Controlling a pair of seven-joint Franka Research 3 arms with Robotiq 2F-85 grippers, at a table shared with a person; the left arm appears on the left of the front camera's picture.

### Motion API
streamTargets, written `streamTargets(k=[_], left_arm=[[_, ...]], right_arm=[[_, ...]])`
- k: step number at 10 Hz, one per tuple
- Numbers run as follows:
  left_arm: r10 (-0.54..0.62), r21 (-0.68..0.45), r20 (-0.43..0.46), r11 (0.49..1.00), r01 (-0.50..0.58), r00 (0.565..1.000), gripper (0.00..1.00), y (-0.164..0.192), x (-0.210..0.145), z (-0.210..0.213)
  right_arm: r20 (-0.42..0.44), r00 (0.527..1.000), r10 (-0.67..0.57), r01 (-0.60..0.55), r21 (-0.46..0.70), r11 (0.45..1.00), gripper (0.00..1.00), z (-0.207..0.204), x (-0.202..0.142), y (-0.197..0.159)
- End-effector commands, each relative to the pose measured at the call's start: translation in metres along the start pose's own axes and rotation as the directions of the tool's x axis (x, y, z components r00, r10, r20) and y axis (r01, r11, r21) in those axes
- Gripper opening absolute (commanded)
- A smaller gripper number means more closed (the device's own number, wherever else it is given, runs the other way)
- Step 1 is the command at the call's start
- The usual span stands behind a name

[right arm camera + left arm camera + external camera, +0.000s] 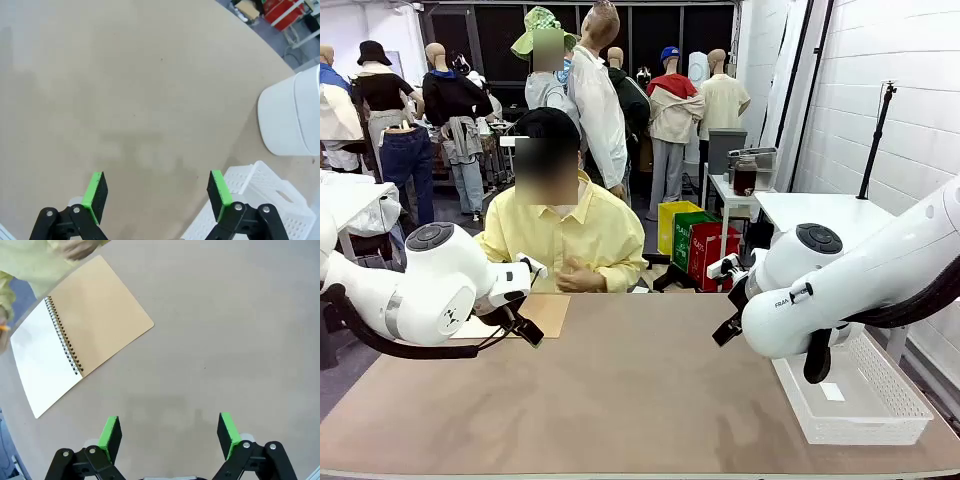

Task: Sort the paper based on its condition.
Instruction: If a person hands you a paper, place it in the Organizing basket , and if it's crumpled, put it in the Trash can.

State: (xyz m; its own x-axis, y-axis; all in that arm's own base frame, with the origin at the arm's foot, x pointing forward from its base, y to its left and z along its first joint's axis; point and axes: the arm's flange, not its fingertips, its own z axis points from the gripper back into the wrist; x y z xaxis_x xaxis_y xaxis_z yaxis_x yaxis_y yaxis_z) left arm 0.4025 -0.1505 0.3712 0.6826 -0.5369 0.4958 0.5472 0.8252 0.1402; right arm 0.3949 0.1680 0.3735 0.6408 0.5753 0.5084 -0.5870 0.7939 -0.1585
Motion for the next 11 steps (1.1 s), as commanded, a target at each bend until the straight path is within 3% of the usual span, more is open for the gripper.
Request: streamTargets(k=[1, 11], left_arm=[[0.000, 0.000, 0.000, 1.000, 0.000, 1.000, 1.00, 0.0000, 0.0000, 0.0000], [0.000, 0.000, 0.000, 1.000, 0.000, 1.000, 1.00, 0.0000, 0.0000, 0.0000]], right_arm=[[0.000, 1.000, 0.000, 0.000, 0.000, 1.000, 1.00, 0.0000, 0.0000, 0.0000], [0.000, 1.000, 0.000, 0.000, 0.000, 1.000, 1.00, 0.0000, 0.0000, 0.0000]])
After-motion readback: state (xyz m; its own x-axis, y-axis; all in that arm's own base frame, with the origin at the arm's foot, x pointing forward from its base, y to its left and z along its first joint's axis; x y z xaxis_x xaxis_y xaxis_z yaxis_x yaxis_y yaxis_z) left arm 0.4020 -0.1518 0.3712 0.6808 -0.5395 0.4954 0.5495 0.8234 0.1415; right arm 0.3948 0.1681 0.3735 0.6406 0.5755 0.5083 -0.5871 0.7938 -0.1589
